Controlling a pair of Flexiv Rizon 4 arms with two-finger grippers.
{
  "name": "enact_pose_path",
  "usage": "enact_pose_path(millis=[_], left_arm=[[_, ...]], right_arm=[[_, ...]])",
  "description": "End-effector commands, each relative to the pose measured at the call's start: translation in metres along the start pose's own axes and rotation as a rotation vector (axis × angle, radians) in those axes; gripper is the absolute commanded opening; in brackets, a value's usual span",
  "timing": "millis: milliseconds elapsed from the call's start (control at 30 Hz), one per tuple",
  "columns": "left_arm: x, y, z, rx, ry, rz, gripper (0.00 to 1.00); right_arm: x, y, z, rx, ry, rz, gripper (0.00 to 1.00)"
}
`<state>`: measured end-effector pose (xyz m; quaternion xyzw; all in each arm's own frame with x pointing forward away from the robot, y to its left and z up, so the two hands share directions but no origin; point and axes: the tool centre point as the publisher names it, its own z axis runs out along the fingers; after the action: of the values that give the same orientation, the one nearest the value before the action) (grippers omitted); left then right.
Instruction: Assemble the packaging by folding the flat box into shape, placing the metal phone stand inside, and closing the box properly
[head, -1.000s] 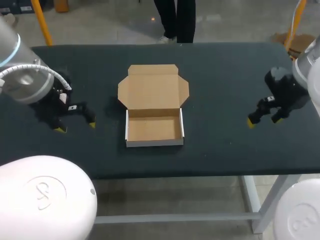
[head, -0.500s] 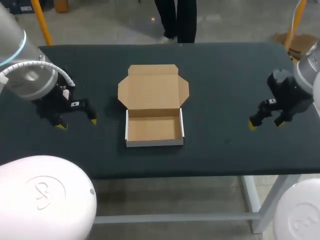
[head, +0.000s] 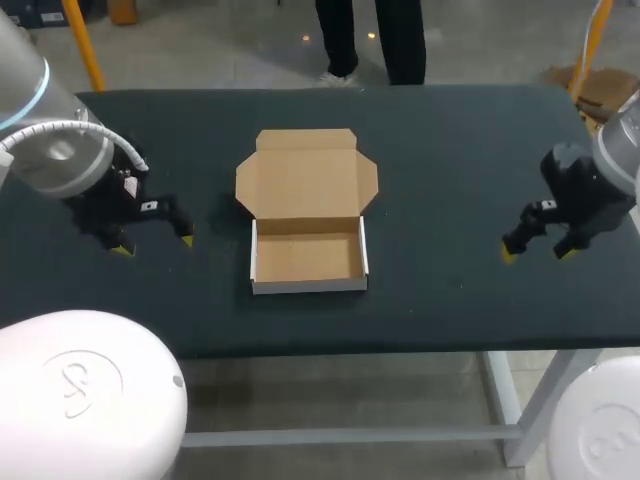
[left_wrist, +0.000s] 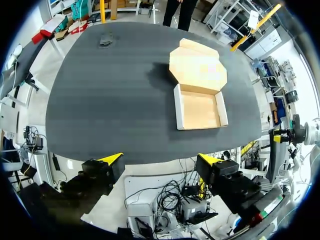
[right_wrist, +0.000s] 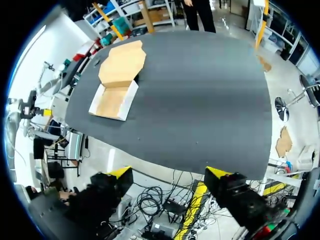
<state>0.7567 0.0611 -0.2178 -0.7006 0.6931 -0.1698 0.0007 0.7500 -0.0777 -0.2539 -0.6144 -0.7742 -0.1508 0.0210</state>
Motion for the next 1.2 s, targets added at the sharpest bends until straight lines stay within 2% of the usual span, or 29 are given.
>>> enact_pose_path(millis=[33, 567, 1200], left_arm=[[0.0, -0.001, -0.002, -0.007, -0.015, -0.007, 1.0], [-0.004, -0.002, 0.0, -0.026, -0.041, -0.008, 1.0], [-0.037, -0.032, 0.024, -0.061, -0.068, -0.031, 1.0]], right_arm=[[0.002, -0.001, -0.002, 0.003, -0.016, 0.01, 1.0], [0.001, -0.002, -0.003, 0.001, -0.031, 0.034, 1.0], [0.001, -0.002, -0.003, 0.001, -0.031, 0.034, 1.0]])
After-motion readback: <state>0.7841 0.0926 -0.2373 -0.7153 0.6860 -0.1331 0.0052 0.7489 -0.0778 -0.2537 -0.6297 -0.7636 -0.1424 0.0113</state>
